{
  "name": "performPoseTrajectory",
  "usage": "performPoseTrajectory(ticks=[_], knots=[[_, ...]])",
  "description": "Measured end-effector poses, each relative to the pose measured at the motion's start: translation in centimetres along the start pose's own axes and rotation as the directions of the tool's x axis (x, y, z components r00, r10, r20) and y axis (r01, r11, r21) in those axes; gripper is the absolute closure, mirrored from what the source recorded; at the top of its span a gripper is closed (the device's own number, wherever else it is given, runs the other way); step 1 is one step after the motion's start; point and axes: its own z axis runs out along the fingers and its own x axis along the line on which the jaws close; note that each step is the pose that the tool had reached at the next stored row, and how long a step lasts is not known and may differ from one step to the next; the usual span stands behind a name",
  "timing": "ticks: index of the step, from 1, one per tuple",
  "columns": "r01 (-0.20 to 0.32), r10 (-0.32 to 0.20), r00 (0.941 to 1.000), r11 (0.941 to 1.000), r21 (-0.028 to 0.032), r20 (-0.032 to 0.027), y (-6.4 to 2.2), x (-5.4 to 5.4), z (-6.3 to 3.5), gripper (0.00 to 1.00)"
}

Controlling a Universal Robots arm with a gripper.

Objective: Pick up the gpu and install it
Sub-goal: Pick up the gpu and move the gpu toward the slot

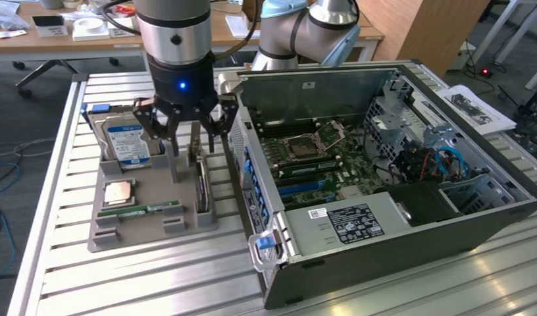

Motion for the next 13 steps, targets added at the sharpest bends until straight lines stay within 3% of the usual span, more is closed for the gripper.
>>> performPoseTrajectory(ticks=[13], knots=[[0.0, 0.0, 1.0, 1.0, 0.0, 0.0, -0.08, 0.0, 1.61, 0.4]])
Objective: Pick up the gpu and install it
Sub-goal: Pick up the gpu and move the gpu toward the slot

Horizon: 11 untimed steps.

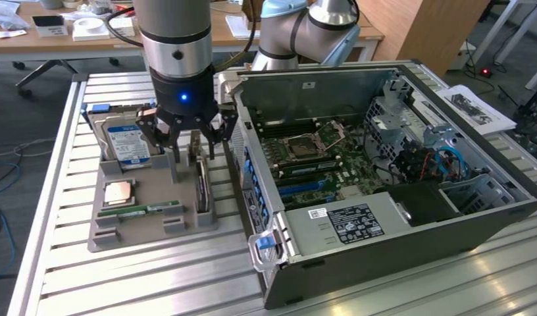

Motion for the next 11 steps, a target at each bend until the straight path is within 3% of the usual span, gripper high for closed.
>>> performPoseTrajectory(ticks=[11], knots=[[-0.001, 0.001, 1.0, 1.0, -0.0001, 0.0001, -0.06, 0.0, 1.2, 0.4]])
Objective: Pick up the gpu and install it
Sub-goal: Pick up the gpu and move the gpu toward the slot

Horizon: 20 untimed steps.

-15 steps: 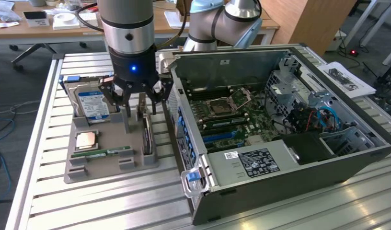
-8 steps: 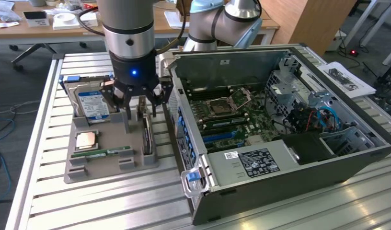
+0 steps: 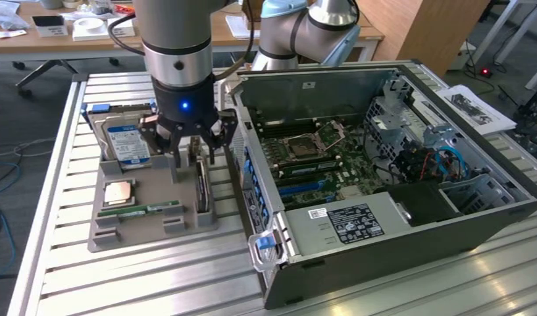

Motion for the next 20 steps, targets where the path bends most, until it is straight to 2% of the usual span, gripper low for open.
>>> performPoseTrajectory(ticks=[20], knots=[[-0.002, 0.002, 1.0, 1.0, 0.0002, 0.0, -0.06, 0.0, 1.39, 0.4]])
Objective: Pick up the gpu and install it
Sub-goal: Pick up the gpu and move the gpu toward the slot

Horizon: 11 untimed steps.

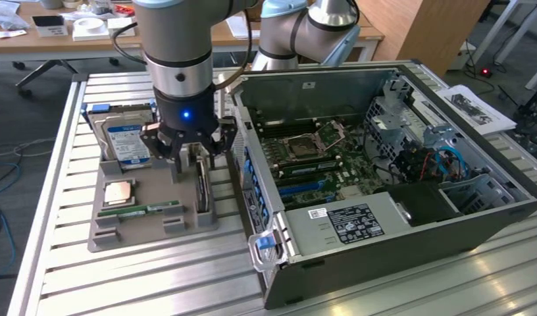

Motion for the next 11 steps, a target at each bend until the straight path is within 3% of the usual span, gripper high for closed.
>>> performPoseTrajectory(ticks=[11], knots=[[-0.006, 0.006, 1.0, 1.0, 0.0001, 0.0003, -0.03, -0.25, 0.92, 0.4]])
